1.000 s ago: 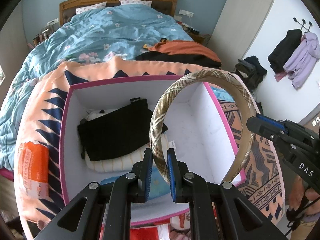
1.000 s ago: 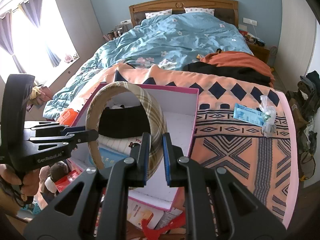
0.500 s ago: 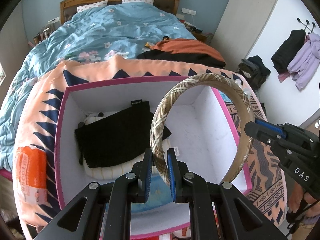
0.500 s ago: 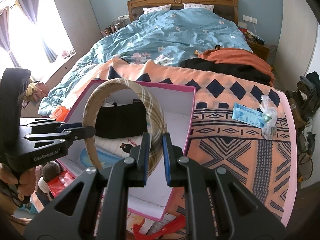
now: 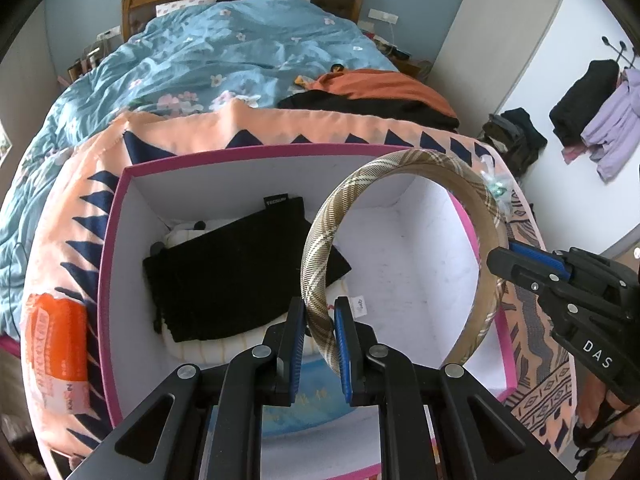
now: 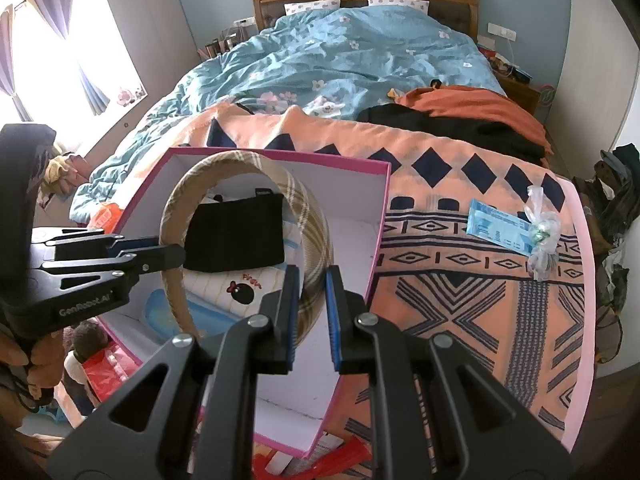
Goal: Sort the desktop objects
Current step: 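Lower the plaid headband into the box beside the black fabric item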
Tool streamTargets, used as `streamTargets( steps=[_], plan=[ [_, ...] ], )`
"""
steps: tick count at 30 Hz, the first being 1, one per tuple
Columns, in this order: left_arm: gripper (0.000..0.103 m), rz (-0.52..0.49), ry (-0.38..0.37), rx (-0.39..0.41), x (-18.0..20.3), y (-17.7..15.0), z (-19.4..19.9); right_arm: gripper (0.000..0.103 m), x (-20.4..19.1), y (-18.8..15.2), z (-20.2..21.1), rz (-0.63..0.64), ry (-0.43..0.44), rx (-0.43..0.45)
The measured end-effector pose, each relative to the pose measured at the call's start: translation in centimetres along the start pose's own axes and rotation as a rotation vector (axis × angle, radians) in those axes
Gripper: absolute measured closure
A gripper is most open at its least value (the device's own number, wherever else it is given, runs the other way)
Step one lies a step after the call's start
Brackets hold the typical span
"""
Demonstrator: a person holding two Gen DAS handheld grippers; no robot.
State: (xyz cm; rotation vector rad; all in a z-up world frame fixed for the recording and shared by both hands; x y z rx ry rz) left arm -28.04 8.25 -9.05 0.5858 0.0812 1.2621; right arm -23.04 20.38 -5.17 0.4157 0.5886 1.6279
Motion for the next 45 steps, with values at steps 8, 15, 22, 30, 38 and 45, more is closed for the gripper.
streamTargets(
  steps=[8, 15, 22, 30, 38, 45],
  plan=[
    [0.090, 0.012, 0.001, -0.025, -0.2, -0.2, -1.2, 0.088, 0.3, 0.0, -1.6, 0.013, -0.017, -0.031],
    [0.090, 0.028, 0.008, -0.036, -0.5, -0.2, -2.0, 0.088, 0.5, 0.3, -2.8, 0.027, -0.029, -0.050],
    [0.089, 0.036, 0.014, -0.050, -0.8, -0.3, -2.8, 0.088, 0.6, 0.3, -3.9, 0.042, -0.042, -0.073],
    [0.089, 0.045, 0.019, -0.063, -1.1, -0.2, -3.6, 0.088, 0.9, 0.4, -4.8, 0.053, -0.048, -0.091],
    [0.089, 0.056, 0.028, -0.075, -1.4, -0.3, -4.4, 0.088, 0.9, 0.5, -5.8, 0.060, -0.053, -0.105],
    [0.089, 0.064, 0.034, -0.094, -1.6, -0.5, -5.1, 0.088, 1.0, 0.6, -6.5, 0.066, -0.062, -0.118]
  ],
)
Point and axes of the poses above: each gripper's, at about its wrist camera, not at the fingertips, and z roughly against the way its jaws point, x to its right, y to its top, the point moved 10 cm from there along -z, roughly the way its jaws point, and after that the axes turned 5 degrees about -y, right-handed, at the moved point
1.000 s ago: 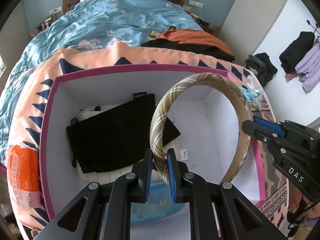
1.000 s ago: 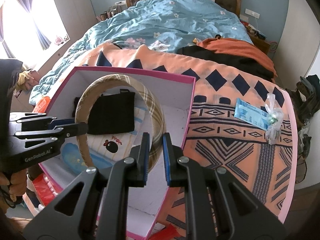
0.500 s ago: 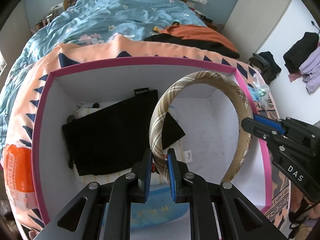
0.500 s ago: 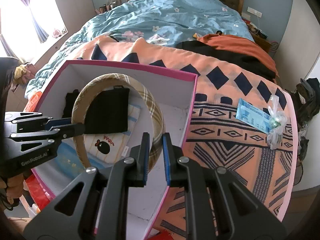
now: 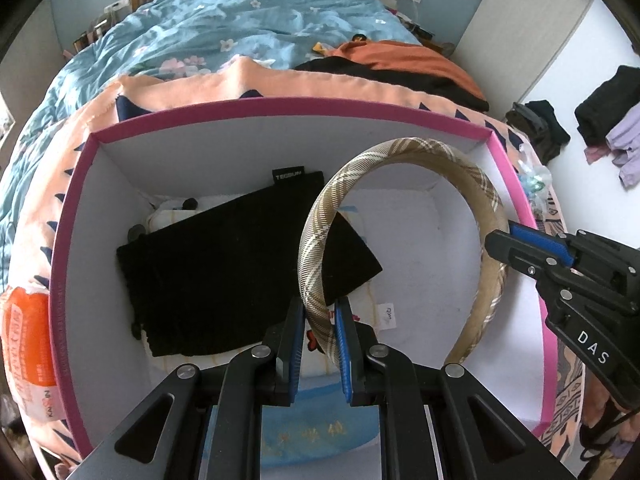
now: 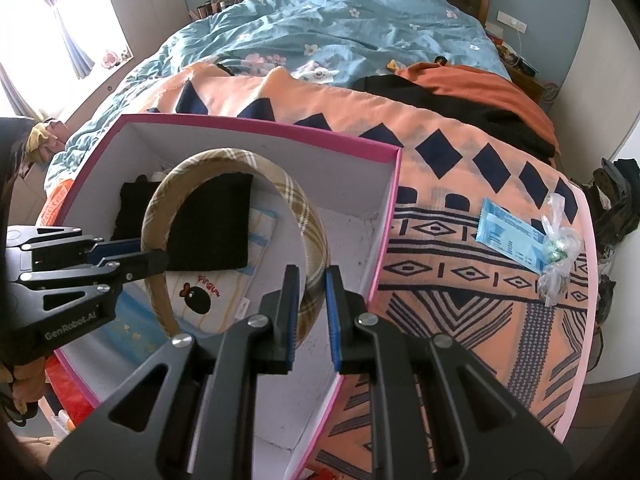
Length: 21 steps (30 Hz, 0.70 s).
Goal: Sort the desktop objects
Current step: 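Lower the plaid headband into the box beside the black fabric item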
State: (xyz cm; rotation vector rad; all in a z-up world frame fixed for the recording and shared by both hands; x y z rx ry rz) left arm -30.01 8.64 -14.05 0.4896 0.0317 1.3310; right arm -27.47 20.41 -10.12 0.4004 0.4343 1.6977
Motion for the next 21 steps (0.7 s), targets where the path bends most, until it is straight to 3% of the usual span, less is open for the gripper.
streamTargets(
  steps=[21],
  plan=[
    [0.089, 0.013, 0.007, -0.055, -0.5, 0.0, -1.8, 0.085, -0.3, 1.0, -1.6, 0.060, -0.060, -0.026]
  ],
)
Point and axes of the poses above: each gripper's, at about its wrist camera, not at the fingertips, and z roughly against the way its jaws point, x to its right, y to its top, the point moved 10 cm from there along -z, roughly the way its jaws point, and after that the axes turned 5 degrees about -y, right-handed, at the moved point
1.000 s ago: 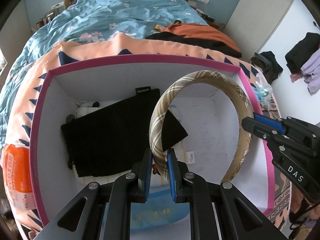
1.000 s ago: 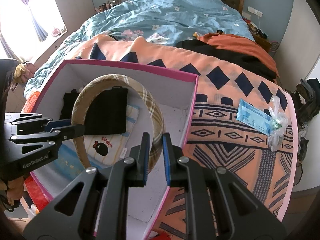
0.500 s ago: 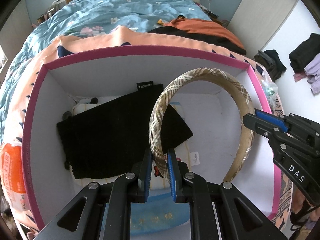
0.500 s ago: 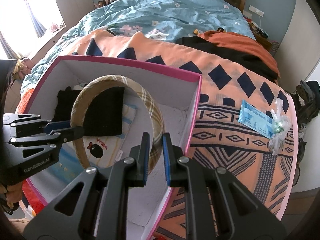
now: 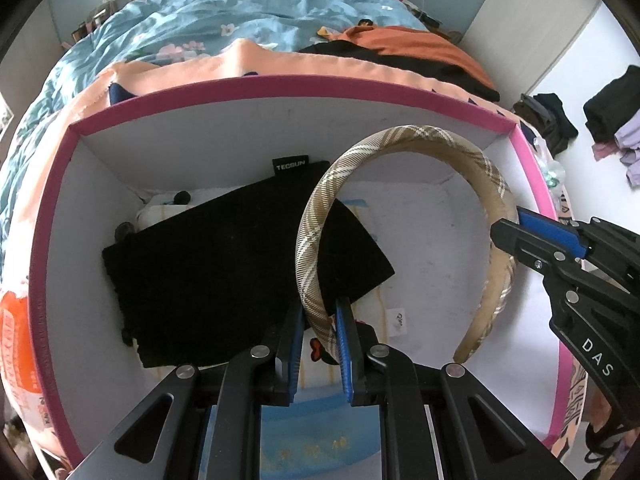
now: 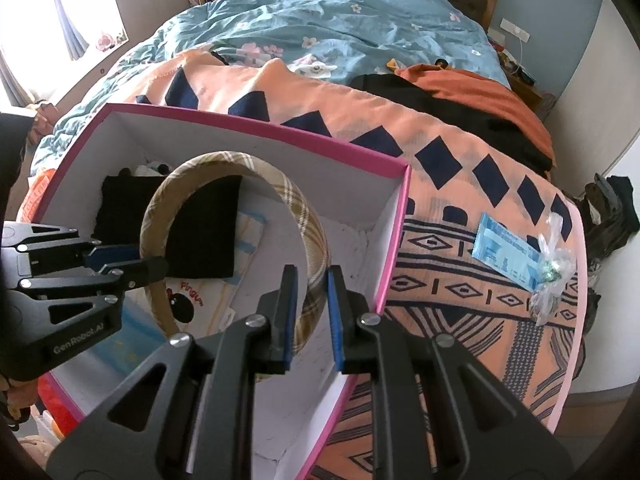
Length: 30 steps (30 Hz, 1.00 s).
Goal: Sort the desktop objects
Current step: 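Lower the plaid headband into the box beside the black fabric item, then open the left tool to release the headband and withdraw it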
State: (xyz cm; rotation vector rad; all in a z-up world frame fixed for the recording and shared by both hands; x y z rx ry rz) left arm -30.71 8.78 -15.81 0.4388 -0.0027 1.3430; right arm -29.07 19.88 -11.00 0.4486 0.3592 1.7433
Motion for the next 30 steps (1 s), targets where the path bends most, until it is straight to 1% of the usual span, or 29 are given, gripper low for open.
streamTargets(
  steps=[4, 6, 8, 11, 13, 15, 17, 18, 24, 26, 27, 28, 29, 30],
  plan=[
    [0.089, 0.005, 0.002, -0.018, -0.1, -0.1, -0.6, 0.085, -0.1, -0.1, -0.1, 0.015, -0.015, -0.007],
    [0.089, 0.012, 0.000, -0.028, -0.2, -0.1, -0.9, 0.083, -0.2, -0.1, -0.2, 0.026, -0.022, -0.006],
    [0.088, 0.017, -0.003, -0.048, -0.2, -0.2, -1.3, 0.083, -0.3, -0.1, -0.3, 0.032, -0.027, -0.008],
    [0.080, 0.022, -0.008, -0.067, -0.2, -0.3, -1.6, 0.083, -0.3, -0.2, -0.4, 0.043, -0.041, -0.011],
    [0.080, 0.023, -0.008, -0.068, -0.2, -0.3, -1.7, 0.080, -0.6, -0.2, -0.5, 0.059, -0.051, -0.016],
    [0.080, 0.022, -0.007, -0.075, -0.1, -0.3, -1.8, 0.071, -1.1, -0.1, -0.7, 0.068, -0.044, -0.018],
    [0.079, 0.017, -0.004, -0.083, 0.0, -0.5, -1.9, 0.066, -1.5, 0.0, -0.9, 0.084, -0.055, -0.017],
    [0.079, 0.018, -0.004, -0.085, 0.0, -0.5, -1.9, 0.066, -1.5, 0.0, -0.9, 0.086, -0.062, -0.014],
    [0.078, 0.022, -0.013, -0.077, 0.1, -0.6, -1.6, 0.066, -1.3, -0.5, 0.0, 0.045, -0.021, 0.016],
    [0.078, 0.017, -0.018, -0.050, 0.3, -0.5, -1.1, 0.066, -1.2, -0.8, 0.8, 0.030, -0.005, 0.025],
    [0.078, 0.013, -0.024, -0.036, 0.5, -0.5, -0.7, 0.066, -1.2, -1.1, 1.5, 0.017, 0.017, 0.035],
    [0.076, 0.009, -0.031, -0.019, 0.6, -0.5, -0.2, 0.066, -1.3, -1.3, 2.2, 0.011, 0.042, 0.048],
    [0.068, 0.006, -0.030, -0.004, 0.6, -0.5, 0.1, 0.066, -1.5, -1.6, 2.9, 0.009, 0.060, 0.059],
    [0.065, 0.003, -0.023, 0.014, 0.6, -0.4, 0.6, 0.066, -1.6, -1.9, 3.8, 0.005, 0.081, 0.075]
  ],
)
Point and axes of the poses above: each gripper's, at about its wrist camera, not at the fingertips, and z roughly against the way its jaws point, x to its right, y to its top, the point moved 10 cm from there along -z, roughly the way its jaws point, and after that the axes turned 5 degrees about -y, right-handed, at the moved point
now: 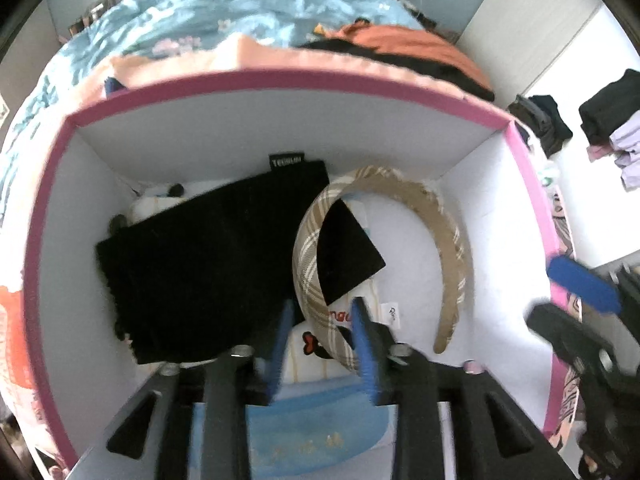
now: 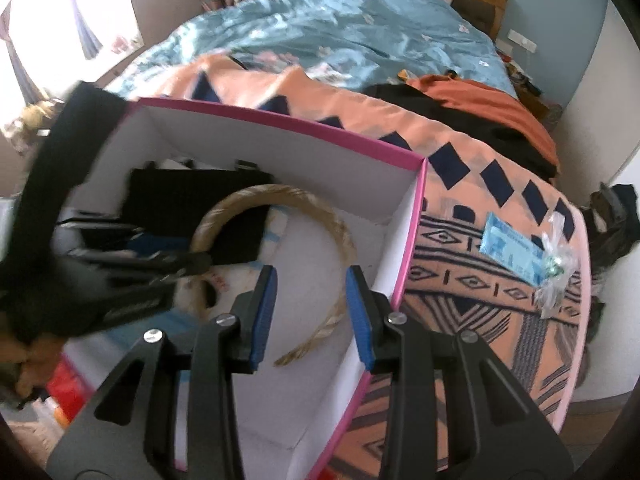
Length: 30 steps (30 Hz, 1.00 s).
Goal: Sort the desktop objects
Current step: 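Open the left tool to release the headband and withdraw it, then move the left tool down to the white lotion bottle with red cap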
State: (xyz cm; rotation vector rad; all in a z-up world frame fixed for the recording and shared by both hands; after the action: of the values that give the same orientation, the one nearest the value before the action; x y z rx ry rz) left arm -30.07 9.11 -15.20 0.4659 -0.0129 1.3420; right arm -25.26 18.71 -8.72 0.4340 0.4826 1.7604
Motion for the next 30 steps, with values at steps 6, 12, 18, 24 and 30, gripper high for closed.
streamTargets(
  steps=[6, 12, 18, 24, 30],
  plan=[
    [0.064, -0.070, -0.010, 0.124, 0.7, -0.8, 4.4, 0.065, -1.5, -2.7, 5.0, -0.070, 0.137, 0.060],
    [0.061, -0.156, -0.068, 0.248, 2.4, -3.3, 9.8, 0.066, -2.2, -7.1, 8.9, -0.144, 0.209, 0.083],
    [0.055, -0.216, -0.081, 0.202, 3.5, -9.4, 10.1, 0.065, -2.4, -12.6, 8.2, -0.218, 0.244, -0.012],
    [0.055, -0.172, -0.058, 0.070, 1.8, -12.8, 6.1, 0.065, -3.1, -16.5, 3.9, -0.264, 0.273, -0.148],
    [0.055, -0.122, -0.041, 0.023, 0.4, -14.1, 4.3, 0.066, -4.0, -19.1, 2.5, -0.226, 0.276, -0.244]
  ],
)
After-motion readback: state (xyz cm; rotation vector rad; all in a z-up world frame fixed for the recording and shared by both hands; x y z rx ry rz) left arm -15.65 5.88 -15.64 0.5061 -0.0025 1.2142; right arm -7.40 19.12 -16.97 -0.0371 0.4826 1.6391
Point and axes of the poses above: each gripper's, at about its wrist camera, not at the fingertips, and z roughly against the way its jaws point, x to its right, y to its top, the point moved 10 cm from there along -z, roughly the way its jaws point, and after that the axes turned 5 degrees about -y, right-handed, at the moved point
